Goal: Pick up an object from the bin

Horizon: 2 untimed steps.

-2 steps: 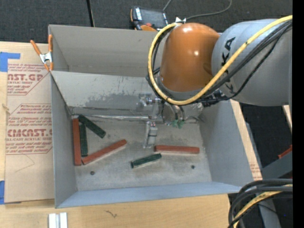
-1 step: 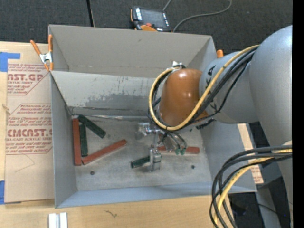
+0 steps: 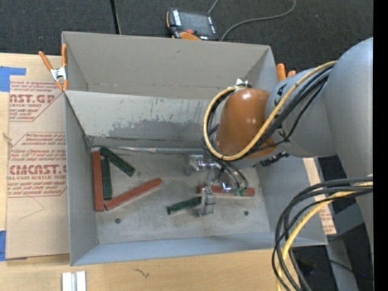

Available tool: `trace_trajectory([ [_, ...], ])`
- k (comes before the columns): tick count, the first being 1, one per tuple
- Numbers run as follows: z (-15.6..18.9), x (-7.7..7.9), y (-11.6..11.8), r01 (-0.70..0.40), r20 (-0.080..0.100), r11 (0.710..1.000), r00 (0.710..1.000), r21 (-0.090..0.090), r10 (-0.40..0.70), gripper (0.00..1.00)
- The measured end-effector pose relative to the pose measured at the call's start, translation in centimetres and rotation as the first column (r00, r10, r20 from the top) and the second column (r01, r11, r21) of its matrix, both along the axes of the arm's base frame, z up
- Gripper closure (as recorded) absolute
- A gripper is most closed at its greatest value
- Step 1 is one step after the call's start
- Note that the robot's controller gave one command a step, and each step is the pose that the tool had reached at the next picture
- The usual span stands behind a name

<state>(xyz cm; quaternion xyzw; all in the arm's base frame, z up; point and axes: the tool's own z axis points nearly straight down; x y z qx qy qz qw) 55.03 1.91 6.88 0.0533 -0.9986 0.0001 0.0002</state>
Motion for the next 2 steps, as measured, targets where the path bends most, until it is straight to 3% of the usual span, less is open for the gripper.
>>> trace_trajectory([
  [1, 0.1, 0.0, 0.2, -0.002, 0.001, 1.0, 1.0, 0.002, 0.002, 1.0],
  [2, 14.4, -2.1, -1.4, -0.055, 0.009, 0.998, 0.998, 0.0, 0.055, 1.0],
])
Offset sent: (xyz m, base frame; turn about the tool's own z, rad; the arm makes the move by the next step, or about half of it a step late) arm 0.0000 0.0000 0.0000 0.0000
